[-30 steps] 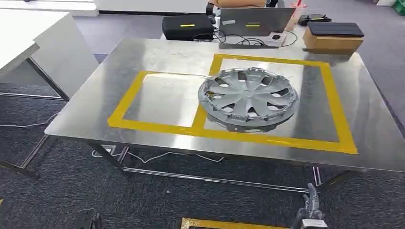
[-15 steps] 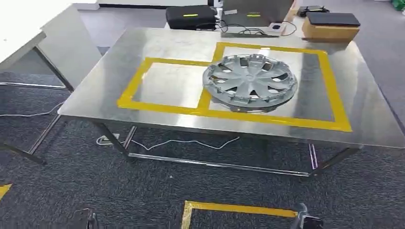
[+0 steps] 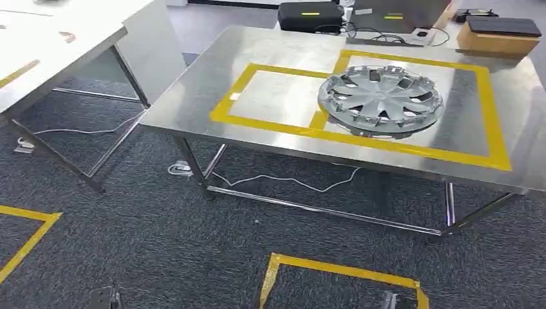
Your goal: Take the parts from the cabinet and place them on the table.
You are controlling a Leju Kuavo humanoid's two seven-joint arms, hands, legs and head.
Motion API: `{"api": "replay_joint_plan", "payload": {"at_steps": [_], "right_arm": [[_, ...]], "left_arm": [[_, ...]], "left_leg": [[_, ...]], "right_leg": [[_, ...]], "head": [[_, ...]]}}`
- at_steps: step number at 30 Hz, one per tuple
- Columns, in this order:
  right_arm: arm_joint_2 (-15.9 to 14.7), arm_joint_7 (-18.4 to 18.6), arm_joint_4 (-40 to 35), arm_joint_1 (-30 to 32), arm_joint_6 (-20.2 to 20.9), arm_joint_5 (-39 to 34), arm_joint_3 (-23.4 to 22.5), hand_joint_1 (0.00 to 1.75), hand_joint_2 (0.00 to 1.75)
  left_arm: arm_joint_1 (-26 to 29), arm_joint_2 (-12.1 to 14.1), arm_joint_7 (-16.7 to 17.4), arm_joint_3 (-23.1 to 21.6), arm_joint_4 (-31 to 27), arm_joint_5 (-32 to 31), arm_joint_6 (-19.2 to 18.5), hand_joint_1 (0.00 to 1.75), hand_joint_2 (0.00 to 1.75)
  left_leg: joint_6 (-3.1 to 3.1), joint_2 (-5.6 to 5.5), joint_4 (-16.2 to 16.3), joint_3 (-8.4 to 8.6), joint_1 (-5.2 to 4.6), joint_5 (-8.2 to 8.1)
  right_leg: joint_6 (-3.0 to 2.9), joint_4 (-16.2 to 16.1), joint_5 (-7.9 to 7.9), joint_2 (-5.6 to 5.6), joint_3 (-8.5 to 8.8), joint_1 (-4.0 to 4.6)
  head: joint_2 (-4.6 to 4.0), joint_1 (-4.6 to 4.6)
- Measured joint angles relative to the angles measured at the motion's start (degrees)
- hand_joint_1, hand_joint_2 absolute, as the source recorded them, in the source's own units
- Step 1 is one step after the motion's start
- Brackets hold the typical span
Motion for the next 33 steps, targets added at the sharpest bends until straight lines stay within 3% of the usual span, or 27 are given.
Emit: {"api": "replay_joint_plan", "payload": {"at_steps": [1, 2, 3, 4, 6, 7, 8, 10, 11, 12, 13, 14, 17, 18, 19, 20, 21, 22, 23, 24, 26, 27, 28, 29, 30, 32, 33], "right_arm": [[0.0, 0.0, 0.2, -0.1, 0.0, 0.0, -0.1, 0.0, 0.0], [0.0, 0.0, 0.5, -0.2, 0.0, 0.0, -0.2, 0.0, 0.0], [0.0, 0.0, 0.7, -0.4, 0.0, 0.0, -0.3, 0.0, 0.0], [0.0, 0.0, 0.9, -0.4, 0.0, 0.1, -0.3, 0.0, 0.0], [0.0, 0.0, 1.0, -0.3, 0.1, 0.4, -0.5, 0.0, 0.0], [0.0, 0.0, 1.0, -0.3, 0.2, 0.6, -0.6, 0.0, 0.0], [0.0, 0.0, 1.1, -0.4, 0.2, 0.9, -0.6, 0.0, 0.0], [0.0, 0.0, 1.1, -0.5, 0.2, 1.1, -0.8, 0.0, 0.0], [0.0, 0.0, 1.1, -0.6, 0.2, 1.1, -0.9, 0.0, 0.0], [0.0, 0.0, 1.1, -0.7, 0.2, 1.3, -0.9, 0.0, 0.0], [0.0, 0.0, 1.1, -0.6, 0.0, 1.5, -1.0, 0.0, 0.0], [-0.1, 0.0, 1.1, -0.7, -0.2, 1.8, -1.1, 0.0, 0.0], [0.0, 0.0, 1.2, -0.8, -0.7, 2.3, -1.2, 0.0, 0.0], [0.0, 0.0, 1.2, -0.8, -0.7, 2.3, -1.2, 0.0, 0.0], [0.0, 0.0, 1.3, -0.6, -0.7, 2.4, -1.2, 0.0, 0.0], [0.0, 0.0, 1.4, -0.5, -0.8, 2.4, -1.2, 0.0, 0.0], [0.0, 0.0, 1.4, -0.6, -0.8, 2.4, -1.3, 0.0, 0.0], [0.0, 0.0, 1.4, -0.6, -0.8, 2.3, -1.3, 0.0, 0.0], [0.0, 0.0, 1.4, -0.6, -0.8, 2.3, -1.3, 0.0, 0.0], [0.0, 0.0, 1.4, -0.6, -0.8, 2.3, -1.3, 0.0, 0.0], [0.0, 0.0, 1.4, -0.7, -0.8, 2.4, -1.3, 0.0, 0.0], [0.0, 0.0, 1.4, -0.8, -0.8, 2.4, -1.4, 0.0, 0.0], [0.0, 0.0, 1.4, -1.0, -0.8, 2.4, -1.4, 0.0, 0.0], [0.0, 0.0, 1.4, -1.0, -0.8, 2.4, -1.4, 0.0, 0.0], [0.0, 0.0, 1.5, -0.9, -0.8, 2.4, -1.4, 0.0, 0.0], [0.1, 0.0, 1.5, -1.0, -0.8, 2.4, -1.5, 0.0, 0.0], [0.2, 0.0, 1.6, -1.1, -0.8, 2.4, -1.6, 0.0, 0.0]], "left_arm": [[0.3, 0.0, 0.0, 0.0, 0.0, 0.0, 0.0, 0.0, 0.0], [0.5, 0.1, 0.0, 0.1, 0.0, 0.0, 0.0, 0.0, 0.0], [0.6, 0.1, 0.0, 0.1, 0.0, 0.0, 0.1, 0.0, 0.0], [0.6, 0.1, 0.0, 0.1, 0.0, 0.0, 0.2, 0.0, 0.0], [0.4, 0.1, 0.0, 0.1, 0.0, -0.2, 0.4, 0.0, 0.0], [0.4, 0.0, 0.0, 0.1, 0.0, -0.5, 0.4, 0.0, 0.0], [0.5, 0.0, 0.1, 0.1, 0.0, -0.7, 0.5, 0.0, 0.0], [0.6, -0.1, 0.1, 0.1, 0.0, -1.0, 0.8, 0.0, 0.0], [0.6, -0.2, 0.1, 0.1, 0.0, -1.1, 0.9, 0.0, 0.0], [0.4, -0.4, 0.1, 0.1, 0.0, -1.2, 1.1, 0.0, 0.0], [0.2, -0.8, 0.1, 0.1, 0.0, -1.2, 1.2, 0.0, 0.0], [-0.1, -0.7, 0.1, 0.1, -0.1, -1.2, 1.5, 0.0, 0.0], [0.6, -0.9, 0.3, 0.0, -0.1, -1.7, 1.6, 0.0, 0.0], [0.9, -0.9, 0.3, 0.0, -0.1, -1.7, 1.6, 0.0, 0.0], [0.8, -0.9, 0.4, 0.0, -0.1, -1.7, 1.6, 0.0, 0.0], [0.6, -0.9, 0.4, 0.0, -0.1, -1.7, 1.7, 0.0, 0.0], [0.5, -1.0, 0.4, 0.0, -0.1, -1.7, 1.7, 0.0, 0.0], [0.5, -1.0, 0.4, 0.0, -0.1, -1.7, 1.7, 0.0, 0.0], [0.6, -1.1, 0.4, 0.0, -0.1, -1.7, 1.7, 0.0, 0.0], [0.7, -1.1, 0.5, 0.0, -0.1, -1.7, 1.7, 0.0, 0.0], [0.7, -1.2, 0.5, 0.0, -0.1, -1.7, 1.7, 0.0, 0.0], [0.6, -1.2, 0.5, 0.0, -0.1, -1.7, 1.7, 0.0, 0.0], [0.6, -1.2, 0.5, 0.0, -0.1, -1.7, 1.7, 0.0, 0.0], [0.6, -1.2, 0.5, 0.0, -0.1, -1.7, 1.7, 0.0, 0.0], [0.6, -1.2, 0.5, 0.0, -0.1, -1.7, 1.7, 0.0, 0.0], [0.9, -1.2, 0.5, 0.0, -0.1, -1.7, 1.7, 0.0, 0.0], [1.0, -1.1, 0.5, 0.0, -0.1, -1.7, 1.7, 0.0, 0.0]], "left_leg": [[-0.48, -0.59, -0.4, -0.15, 0.08, 0.6], [-0.88, -0.91, -0.4, -0.47, 0.13, 1.06], [-0.96, 1.07, 0.9, -1.27, 0.22, -1.76], [-1.43, 2.6, 4.0, -2.38, 0.34, -5.96], [-2.45, 3.84, 12.8, -4.79, 0.86, -12.5], [-2.94, 4.0, 16.6, -5.48, 1.17, -13.75], [-3.38, 4.12, 18.8, -5.23, 1.55, -12.83], [-4.14, 4.46, 16.4, -1.61, 2.17, -8.38], [-4.51, 5.29, 12.4, 1.79, 2.4, -7.29], [-4.93, 7.69, 7.0, 6.26, 2.62, -7.95], [-4.93, 9.83, 1.7, 10.46, 2.72, -9.09], [-3.17, 9.28, -0.1, 10.42, 1.81, -10.51], [-0.86, 7.99, 0.2, 8.72, 1.23, -9.22], [-0.07, 7.6, 0.2, 8.12, 1.29, -8.52], [0.43, 6.9, 0.2, 7.27, 1.27, -7.73], [0.78, 6.16, 0.2, 6.27, 1.15, -6.92], [1.02, 5.25, 0.2, 5.28, 0.91, -6.08], [1.12, 4.52, 0.2, 4.19, 0.69, -5.24], [1.2, 3.77, 0.3, 3.08, 0.48, -4.4], [1.16, 3.08, 0.3, 2.1, 0.39, -3.6], [0.92, 1.38, 0.4, 0.12, 0.34, -1.92], [0.73, 0.61, 0.4, -0.59, 0.35, -1.1], [0.41, -0.01, 0.5, -1.19, 0.13, -0.43], [0.27, -0.49, 0.4, -1.25, 0.14, 0.34], [-0.09, -1.03, 0.2, -1.3, 0.23, 0.94], [-1.01, -2.52, -0.4, -1.79, 0.36, 2.41], [-0.99, -0.71, 0.0, -2.26, 0.35, 1.45]], "right_leg": [[-0.37, 0.1, 0.41, -0.56, -0.21, 0.26], [-0.93, -0.5, 1.55, -1.43, -0.61, -0.33], [-1.15, -0.5, 2.37, -2.06, -1.32, -0.38], [-1.61, -0.5, 3.01, -2.74, -2.16, -0.42], [-1.51, -0.5, 4.34, -4.43, -3.8, -0.43], [-1.36, -0.5, 5.04, -5.33, -4.42, -0.47], [-1.09, -0.4, 5.82, -6.23, -5.4, -0.54], [-0.37, 0.0, 7.02, -7.9, -7.37, -0.85], [0.05, 0.3, 7.45, -8.58, -8.18, -1.1], [0.55, 0.9, 7.78, -9.16, -8.69, -1.16], [0.89, 1.6, 7.86, -9.74, -9.43, -1.08], [1.51, 2.1, 8.45, -10.54, -9.94, -1.17], [2.59, 1.6, 10.02, -12.38, -10.07, -1.93], [3.15, 2.3, 8.31, -9.69, -10.33, -2.31], [3.16, 4.9, 4.37, -6.42, -11.45, -2.28], [3.08, 9.4, 0.57, -4.83, -12.59, -2.08], [2.89, 14.1, -2.35, -4.07, -13.78, -1.88], [2.59, 17.9, -4.21, -3.8, -14.54, -1.62], [2.21, 19.9, -4.26, -3.71, -14.32, -1.29], [1.81, 19.4, -2.83, -3.64, -12.96, -0.98], [1.03, 12.1, 1.4, -2.77, -6.95, -0.61], [0.81, 6.5, 1.71, -0.77, -2.77, -0.68], [0.53, 1.1, -0.82, 2.37, 0.56, -0.83], [0.83, 0.3, -0.81, 2.29, 1.34, -0.97], [0.74, 0.1, -0.67, 1.67, 0.39, -0.78], [0.04, 0.5, 0.17, 0.3, -0.36, -0.65], [-0.52, 0.4, 0.94, -0.92, -0.87, -0.96]], "head": [[0.0, 0.0], [0.0, -0.03], [0.0, -0.13], [0.0, -0.59], [0.0, -0.9], [0.0, -0.94], [0.0, -1.08], [0.0, -1.12], [0.0, -1.12], [0.0, -1.23], [0.0, -2.06], [0.02, -1.9], [0.0, -1.73], [0.0, -1.67], [0.0, -1.51], [0.0, -1.25], [0.0, -0.81], [0.0, -0.59], [0.0, -0.62], [0.0, -0.66], [0.0, -0.66], [0.0, -0.66], [0.02, -0.66], [0.02, -0.99], [0.0, -0.79], [0.0, -0.97], [-0.02, -0.85]]}}
